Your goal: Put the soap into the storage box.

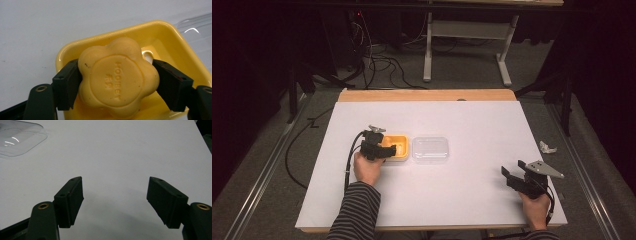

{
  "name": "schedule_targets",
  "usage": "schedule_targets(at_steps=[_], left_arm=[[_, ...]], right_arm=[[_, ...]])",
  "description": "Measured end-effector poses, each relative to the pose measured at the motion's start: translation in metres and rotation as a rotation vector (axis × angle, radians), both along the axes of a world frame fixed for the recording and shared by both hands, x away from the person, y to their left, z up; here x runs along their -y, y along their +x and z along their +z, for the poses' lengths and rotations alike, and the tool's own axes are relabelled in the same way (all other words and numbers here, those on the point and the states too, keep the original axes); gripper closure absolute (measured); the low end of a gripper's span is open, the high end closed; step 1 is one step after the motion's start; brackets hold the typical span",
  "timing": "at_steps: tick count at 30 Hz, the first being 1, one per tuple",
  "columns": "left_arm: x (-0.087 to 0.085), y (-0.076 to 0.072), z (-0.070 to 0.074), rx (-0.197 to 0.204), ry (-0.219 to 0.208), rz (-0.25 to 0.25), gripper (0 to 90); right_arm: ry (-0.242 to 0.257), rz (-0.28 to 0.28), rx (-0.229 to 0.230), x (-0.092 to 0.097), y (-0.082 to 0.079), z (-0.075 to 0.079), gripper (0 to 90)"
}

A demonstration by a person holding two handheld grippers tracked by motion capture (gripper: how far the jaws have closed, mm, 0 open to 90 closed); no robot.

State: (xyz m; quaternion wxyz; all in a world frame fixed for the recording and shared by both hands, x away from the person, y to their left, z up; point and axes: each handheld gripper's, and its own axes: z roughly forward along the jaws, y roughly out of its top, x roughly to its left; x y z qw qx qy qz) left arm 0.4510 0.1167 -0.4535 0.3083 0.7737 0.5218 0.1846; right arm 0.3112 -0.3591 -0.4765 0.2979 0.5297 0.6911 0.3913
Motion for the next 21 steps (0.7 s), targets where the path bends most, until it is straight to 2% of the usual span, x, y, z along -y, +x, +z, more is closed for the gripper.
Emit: schedule_targets(at_steps=[6, 8, 10, 17, 21], left_arm=[[0.003, -0.001, 0.000, 0.020, 0.026, -0.007, 26.6], [0.003, -0.002, 0.001, 0.033, 0.018, -0.010, 25.8], [0.001, -0.003, 0.004, 0.042, -0.008, -0.013, 25.0], [-0.004, -0.007, 0.010, 0.066, -0.018, -0.011, 25.0], [-0.007, -0.013, 0.018, 0.100, -0.036, -0.019, 25.0]], right_arm=[[0.000, 0.000, 0.000, 0.000, 0.000, 0.000, 29.8], [-0.001, 0.000, 0.001, 0.000, 0.000, 0.000, 29.8], [-0.001, -0.001, 0.000, 0.000, 0.000, 0.000, 29.8], [-0.003, 0.000, 0.000, 0.000, 0.000, 0.000, 29.8], [-0.003, 0.000, 0.001, 0.000, 0.000, 0.000, 29.8]])
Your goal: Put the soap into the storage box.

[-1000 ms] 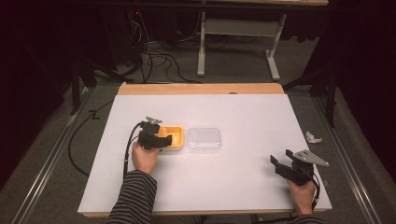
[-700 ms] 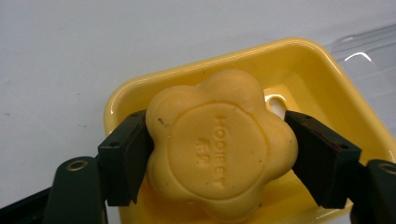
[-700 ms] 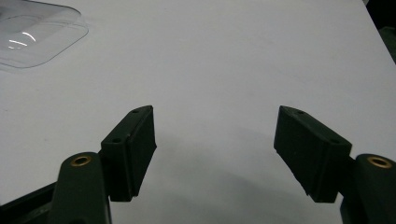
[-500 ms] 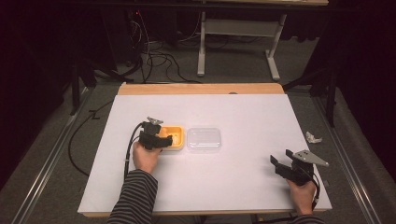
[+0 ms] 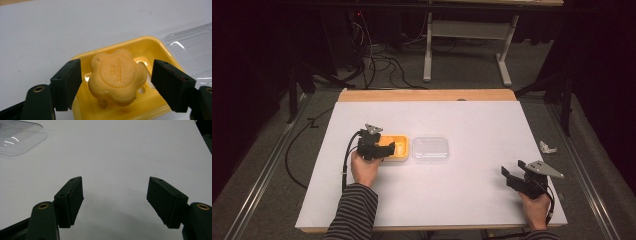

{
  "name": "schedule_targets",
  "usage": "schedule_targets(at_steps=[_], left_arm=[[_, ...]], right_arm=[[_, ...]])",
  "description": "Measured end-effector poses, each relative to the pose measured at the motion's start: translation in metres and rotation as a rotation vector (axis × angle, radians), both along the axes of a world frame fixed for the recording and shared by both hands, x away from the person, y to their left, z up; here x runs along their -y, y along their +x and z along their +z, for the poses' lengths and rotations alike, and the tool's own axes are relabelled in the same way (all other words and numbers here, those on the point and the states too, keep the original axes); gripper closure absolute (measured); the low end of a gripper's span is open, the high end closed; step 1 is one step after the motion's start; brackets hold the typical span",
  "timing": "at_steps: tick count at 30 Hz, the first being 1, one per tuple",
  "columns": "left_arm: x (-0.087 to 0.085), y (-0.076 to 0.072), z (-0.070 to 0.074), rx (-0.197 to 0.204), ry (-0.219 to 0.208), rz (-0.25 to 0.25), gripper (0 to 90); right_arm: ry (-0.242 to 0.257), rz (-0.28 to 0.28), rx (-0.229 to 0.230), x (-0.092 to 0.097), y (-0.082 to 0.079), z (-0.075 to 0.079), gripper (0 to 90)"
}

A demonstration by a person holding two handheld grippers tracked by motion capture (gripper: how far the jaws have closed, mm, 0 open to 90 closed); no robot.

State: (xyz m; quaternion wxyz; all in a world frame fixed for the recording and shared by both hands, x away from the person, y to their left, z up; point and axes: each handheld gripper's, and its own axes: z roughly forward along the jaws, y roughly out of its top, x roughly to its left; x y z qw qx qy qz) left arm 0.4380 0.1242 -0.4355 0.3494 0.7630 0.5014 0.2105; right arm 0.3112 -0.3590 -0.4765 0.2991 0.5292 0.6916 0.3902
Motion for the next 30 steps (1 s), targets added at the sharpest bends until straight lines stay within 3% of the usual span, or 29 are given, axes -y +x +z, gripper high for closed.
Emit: schedule_targets(at_steps=[10, 23, 27, 30], left_arm=[[-0.006, -0.018, 0.017, 0.065, -0.027, -0.034, 25.0], [-0.006, -0.037, 0.029, 0.097, -0.054, -0.080, 24.8], [-0.007, -0.044, 0.031, 0.112, -0.092, -0.087, 24.9], [-0.007, -0.049, 0.032, 0.122, -0.096, -0.093, 25.0]], right_arm=[[0.001, -0.003, -0.001, 0.000, 0.000, 0.000, 29.8], [0.000, -0.001, 0.000, 0.000, 0.000, 0.000, 29.9], [0.001, -0.002, 0.000, 0.000, 0.000, 0.000, 29.9], [0.001, -0.001, 0.000, 0.000, 0.000, 0.000, 29.9]])
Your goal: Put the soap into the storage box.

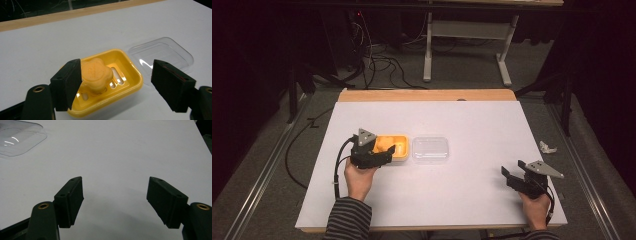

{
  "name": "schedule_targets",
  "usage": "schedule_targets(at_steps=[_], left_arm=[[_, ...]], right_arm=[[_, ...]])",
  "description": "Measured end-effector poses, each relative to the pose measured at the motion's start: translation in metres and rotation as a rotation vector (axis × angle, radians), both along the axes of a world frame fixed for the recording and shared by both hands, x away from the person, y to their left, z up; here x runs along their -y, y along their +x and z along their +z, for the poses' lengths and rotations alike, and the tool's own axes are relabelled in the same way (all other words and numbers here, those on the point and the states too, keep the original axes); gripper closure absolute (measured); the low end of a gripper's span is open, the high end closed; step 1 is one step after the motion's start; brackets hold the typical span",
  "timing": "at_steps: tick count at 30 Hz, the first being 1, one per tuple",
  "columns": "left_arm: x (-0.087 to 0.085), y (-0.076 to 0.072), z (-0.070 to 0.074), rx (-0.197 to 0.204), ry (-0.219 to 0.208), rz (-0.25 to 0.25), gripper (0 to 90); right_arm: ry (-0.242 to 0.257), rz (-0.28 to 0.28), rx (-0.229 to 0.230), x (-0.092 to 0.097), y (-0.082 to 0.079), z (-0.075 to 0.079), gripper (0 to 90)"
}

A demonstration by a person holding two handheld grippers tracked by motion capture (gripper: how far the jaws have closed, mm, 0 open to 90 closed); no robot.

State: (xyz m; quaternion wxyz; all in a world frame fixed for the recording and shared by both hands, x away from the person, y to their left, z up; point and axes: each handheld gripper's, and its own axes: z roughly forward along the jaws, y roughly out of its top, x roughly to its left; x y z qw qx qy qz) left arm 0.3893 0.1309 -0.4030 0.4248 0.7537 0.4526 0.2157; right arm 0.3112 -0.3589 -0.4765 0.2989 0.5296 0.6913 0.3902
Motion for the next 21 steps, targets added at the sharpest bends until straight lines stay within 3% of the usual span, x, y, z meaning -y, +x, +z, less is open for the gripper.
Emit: schedule_targets(at_steps=[11, 21], left_arm=[[-0.003, -0.013, 0.000, 0.001, -0.026, -0.019, 25.1], [-0.005, -0.024, 0.000, 0.018, -0.023, -0.018, 25.1]], right_arm=[[-0.004, 0.000, 0.002, 0.000, 0.000, 0.000, 29.9], [-0.004, -0.002, 0.001, -0.001, 0.000, 0.000, 29.9]])
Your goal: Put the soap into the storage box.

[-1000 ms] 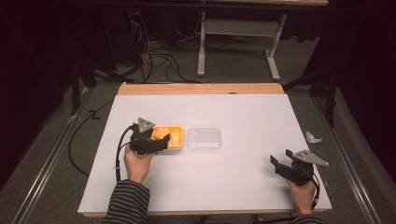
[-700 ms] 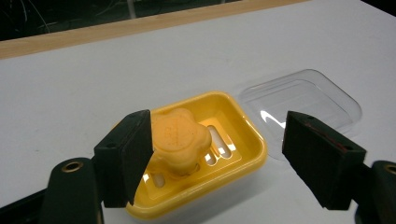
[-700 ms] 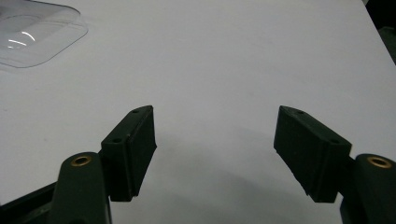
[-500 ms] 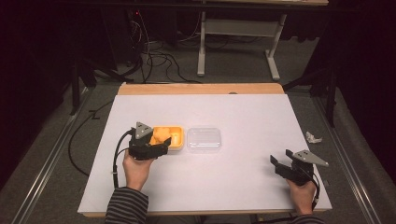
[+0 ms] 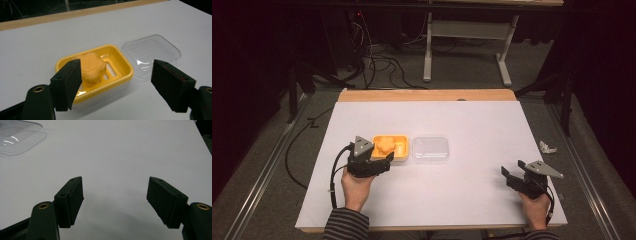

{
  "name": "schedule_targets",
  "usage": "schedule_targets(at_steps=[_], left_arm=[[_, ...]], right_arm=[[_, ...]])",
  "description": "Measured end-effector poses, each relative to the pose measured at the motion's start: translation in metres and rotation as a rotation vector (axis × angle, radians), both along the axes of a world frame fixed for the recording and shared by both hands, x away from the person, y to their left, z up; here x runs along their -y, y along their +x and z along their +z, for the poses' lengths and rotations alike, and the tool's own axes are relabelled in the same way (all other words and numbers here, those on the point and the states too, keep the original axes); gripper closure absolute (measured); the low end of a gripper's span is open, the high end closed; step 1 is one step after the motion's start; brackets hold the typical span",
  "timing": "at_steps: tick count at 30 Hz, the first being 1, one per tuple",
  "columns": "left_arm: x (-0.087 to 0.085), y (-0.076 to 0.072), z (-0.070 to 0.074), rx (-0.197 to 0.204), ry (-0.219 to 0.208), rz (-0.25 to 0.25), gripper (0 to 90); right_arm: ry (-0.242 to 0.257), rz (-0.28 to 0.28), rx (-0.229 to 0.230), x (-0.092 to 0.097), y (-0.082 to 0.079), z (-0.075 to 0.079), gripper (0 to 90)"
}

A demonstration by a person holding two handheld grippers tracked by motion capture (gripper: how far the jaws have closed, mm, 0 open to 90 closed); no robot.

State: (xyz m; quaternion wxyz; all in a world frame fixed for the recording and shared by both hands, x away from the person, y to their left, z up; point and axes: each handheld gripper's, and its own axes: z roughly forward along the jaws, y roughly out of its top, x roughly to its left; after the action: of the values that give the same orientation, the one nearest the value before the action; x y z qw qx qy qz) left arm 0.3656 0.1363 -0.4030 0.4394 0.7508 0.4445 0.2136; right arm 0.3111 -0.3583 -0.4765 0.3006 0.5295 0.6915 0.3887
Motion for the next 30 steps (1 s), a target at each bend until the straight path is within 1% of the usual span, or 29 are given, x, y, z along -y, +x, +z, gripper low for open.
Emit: schedule_targets(at_steps=[2, 5, 9, 20, 23, 26, 30], left_arm=[[0.001, -0.003, 0.000, 0.017, 0.006, 0.002, 25.1], [0.002, -0.007, 0.000, 0.020, 0.012, -0.012, 25.1], [0.002, -0.010, -0.001, 0.020, 0.004, -0.019, 25.1], [-0.001, -0.019, -0.003, 0.023, -0.017, -0.014, 25.1], [-0.003, -0.022, -0.006, 0.021, -0.023, -0.006, 25.1], [-0.004, -0.025, -0.009, 0.018, -0.017, 0.000, 25.1], [-0.005, -0.028, -0.012, 0.015, -0.025, 0.002, 25.1]], right_arm=[[0.000, 0.000, 0.000, 0.000, 0.000, 0.000, 29.9], [0.000, 0.000, 0.000, 0.000, 0.000, 0.000, 29.9], [-0.001, 0.000, 0.000, 0.000, 0.000, 0.000, 29.9], [-0.003, 0.000, -0.001, 0.000, 0.000, 0.000, 29.9], [-0.003, 0.001, -0.002, 0.000, 0.000, 0.000, 29.9], [-0.003, 0.001, -0.001, 0.000, 0.000, 0.000, 29.9], [-0.005, 0.002, -0.001, -0.001, 0.000, 0.000, 29.9]])
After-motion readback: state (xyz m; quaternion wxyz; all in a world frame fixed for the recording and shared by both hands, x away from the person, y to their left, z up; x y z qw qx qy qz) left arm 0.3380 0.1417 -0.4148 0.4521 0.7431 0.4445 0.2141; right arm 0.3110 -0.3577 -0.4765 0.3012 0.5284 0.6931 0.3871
